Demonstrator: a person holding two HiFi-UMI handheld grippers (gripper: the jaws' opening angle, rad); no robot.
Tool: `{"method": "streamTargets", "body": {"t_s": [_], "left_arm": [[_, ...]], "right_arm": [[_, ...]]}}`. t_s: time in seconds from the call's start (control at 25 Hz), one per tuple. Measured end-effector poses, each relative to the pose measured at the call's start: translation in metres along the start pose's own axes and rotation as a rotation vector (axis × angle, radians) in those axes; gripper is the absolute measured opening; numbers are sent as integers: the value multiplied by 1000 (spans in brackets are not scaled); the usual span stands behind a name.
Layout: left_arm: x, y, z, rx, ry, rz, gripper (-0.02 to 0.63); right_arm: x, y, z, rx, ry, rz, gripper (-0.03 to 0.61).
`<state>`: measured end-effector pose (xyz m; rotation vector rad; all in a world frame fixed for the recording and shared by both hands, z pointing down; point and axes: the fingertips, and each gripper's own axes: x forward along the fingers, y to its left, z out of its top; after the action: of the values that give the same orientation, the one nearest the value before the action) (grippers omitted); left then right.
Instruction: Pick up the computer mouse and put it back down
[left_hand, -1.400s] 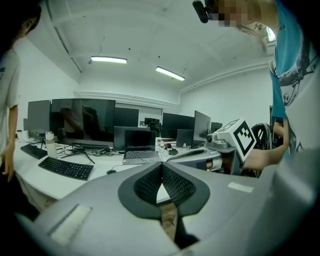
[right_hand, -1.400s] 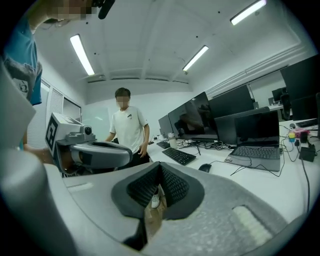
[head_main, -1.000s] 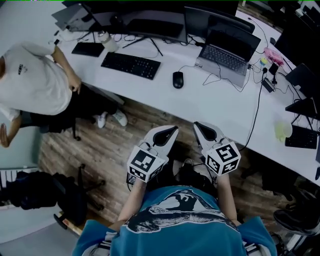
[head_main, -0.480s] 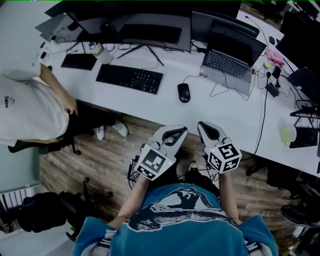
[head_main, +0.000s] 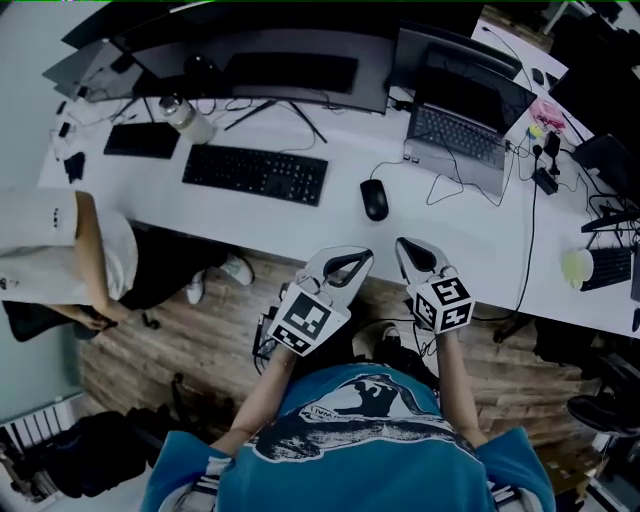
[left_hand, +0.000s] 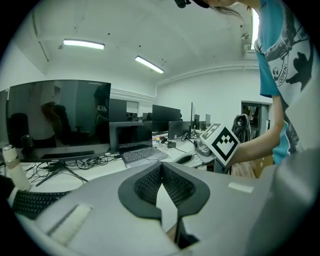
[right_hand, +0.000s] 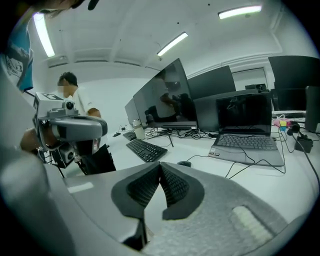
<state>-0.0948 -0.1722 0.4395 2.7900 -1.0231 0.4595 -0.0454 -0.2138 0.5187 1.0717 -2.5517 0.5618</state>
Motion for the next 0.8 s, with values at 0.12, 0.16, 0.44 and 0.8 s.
{"method": "streamTargets", "body": {"t_s": [0.12,0.16,0.44,0.8], "left_arm": [[0,15,1,-4,-1,-3,14],[0,19,1,-6,-2,-4,14],[-2,42,2,-27,-13,-12,14],[-9,65,-6,-36,-2,-3,14]], "right_arm": [[18,-12,-1,-18,27,-30,3],[23,-16,-1,-18,34,-38,5],[70,-37,-2,-11,93,-84,92],[144,-63,-32,0,253,-169,317]]}}
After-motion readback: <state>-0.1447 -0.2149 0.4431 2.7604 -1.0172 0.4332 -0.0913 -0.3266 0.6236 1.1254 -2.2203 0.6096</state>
